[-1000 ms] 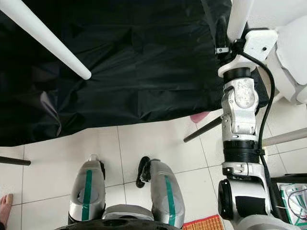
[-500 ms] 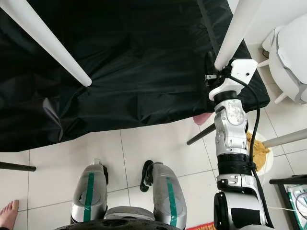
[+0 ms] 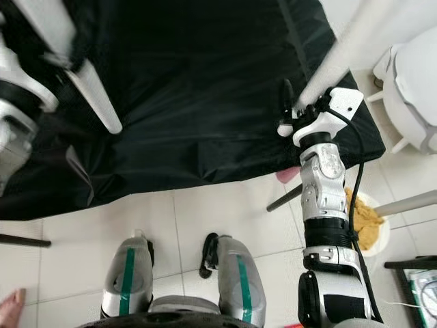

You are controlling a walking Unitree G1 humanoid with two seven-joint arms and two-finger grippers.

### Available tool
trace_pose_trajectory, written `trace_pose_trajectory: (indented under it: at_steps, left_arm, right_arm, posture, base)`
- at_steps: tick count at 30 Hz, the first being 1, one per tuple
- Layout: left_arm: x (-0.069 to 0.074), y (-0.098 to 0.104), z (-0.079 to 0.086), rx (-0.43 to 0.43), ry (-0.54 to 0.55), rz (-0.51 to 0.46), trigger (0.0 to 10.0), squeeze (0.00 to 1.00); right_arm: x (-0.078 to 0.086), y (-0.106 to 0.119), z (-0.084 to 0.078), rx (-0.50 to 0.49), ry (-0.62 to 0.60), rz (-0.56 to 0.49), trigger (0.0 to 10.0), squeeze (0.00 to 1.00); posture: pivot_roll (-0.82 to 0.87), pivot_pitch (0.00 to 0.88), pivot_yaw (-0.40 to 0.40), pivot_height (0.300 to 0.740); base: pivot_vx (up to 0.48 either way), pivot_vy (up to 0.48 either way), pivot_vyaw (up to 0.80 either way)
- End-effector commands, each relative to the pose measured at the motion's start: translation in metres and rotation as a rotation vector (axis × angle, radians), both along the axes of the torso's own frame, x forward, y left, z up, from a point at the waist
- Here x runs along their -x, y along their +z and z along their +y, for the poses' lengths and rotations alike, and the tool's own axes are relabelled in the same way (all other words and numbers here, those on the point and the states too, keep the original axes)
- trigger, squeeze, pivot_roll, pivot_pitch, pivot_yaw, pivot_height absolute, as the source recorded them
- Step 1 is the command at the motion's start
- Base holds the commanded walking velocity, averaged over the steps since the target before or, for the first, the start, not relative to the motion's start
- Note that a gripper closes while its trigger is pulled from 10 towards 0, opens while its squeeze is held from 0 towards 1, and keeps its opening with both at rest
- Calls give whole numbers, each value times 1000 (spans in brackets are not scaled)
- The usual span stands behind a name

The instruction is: Building children table

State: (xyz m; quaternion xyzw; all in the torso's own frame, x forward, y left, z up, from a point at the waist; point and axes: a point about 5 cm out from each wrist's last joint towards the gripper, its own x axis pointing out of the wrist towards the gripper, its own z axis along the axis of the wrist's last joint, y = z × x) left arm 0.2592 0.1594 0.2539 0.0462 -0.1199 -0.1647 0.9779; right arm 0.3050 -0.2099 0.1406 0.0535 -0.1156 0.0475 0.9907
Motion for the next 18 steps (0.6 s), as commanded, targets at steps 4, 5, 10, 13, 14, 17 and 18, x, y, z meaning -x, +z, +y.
trace_pose_trajectory:
  at_steps: [4,5,10,13,14,17,18]
  left_arm:
    - [4,-2,0,-27,-9,3,10000,1000]
    - [4,-2,0,-27,-9,3,10000,1000]
    - [7,-3,0,-25,-11,7,10000,1000]
    - [10,-10,6,0,9,38,10000,596]
    - [10,-10,6,0,9,38,10000,596]
    - [12,-15,12,25,19,45,10000,0]
    - [14,-16,13,40,8,39,10000,0]
  right_arm:
    - [-2,-1,0,-2,22,19,10000,1000]
    - [-2,-1,0,-2,22,19,10000,1000]
    - [0,0,-2,8,26,18,10000,1000]
    - [6,1,-1,9,38,-2,10000,0]
    - [6,1,-1,9,38,-2,10000,0]
    - [11,5,0,21,49,-43,10000,0]
    - [13,6,1,24,53,-55,10000,0]
  posture:
    - [224,109,-84,740]
    - [224,109,-84,740]
    - [219,122,-83,740]
    - [212,127,-81,740]
    - [212,127,-81,740]
    - [209,126,-81,740]
    - [209,126,-81,740]
  base:
    - [0,0,0]
    - [0,0,0]
    - [0,0,0]
    - [0,0,0]
    - [0,0,0]
    - [0,0,0]
    - [0,0,0]
